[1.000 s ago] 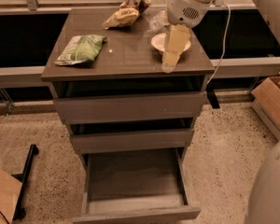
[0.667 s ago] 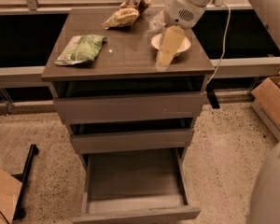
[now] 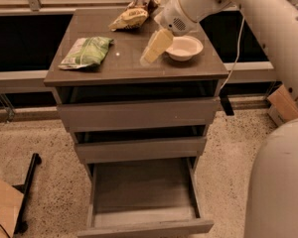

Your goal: Place green jalapeno chip bag into bottom drawer

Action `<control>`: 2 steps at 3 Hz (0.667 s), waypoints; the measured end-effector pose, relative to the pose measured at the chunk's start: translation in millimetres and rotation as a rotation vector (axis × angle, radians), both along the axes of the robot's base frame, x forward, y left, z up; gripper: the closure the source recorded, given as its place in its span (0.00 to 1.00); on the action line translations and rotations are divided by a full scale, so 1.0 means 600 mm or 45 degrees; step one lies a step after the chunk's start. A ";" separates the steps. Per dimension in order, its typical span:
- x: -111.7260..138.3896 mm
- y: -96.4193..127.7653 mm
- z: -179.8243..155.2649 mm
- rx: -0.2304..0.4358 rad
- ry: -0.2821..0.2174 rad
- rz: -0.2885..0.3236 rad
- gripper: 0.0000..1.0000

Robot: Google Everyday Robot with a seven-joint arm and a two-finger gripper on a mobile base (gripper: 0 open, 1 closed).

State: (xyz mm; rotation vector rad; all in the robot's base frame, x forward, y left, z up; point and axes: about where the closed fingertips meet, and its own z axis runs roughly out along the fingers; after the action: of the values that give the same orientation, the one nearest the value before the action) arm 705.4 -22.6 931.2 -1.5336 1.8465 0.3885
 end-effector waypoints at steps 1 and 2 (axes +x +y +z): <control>0.054 0.046 -0.017 0.114 -0.002 0.001 0.00; 0.107 0.100 -0.035 0.191 -0.005 0.021 0.00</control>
Offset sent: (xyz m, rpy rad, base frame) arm 0.1124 0.0940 -0.0236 0.2264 -0.0184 0.0310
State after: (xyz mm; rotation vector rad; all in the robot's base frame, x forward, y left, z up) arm 769.8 37.6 909.9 -1.4479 1.7608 0.5191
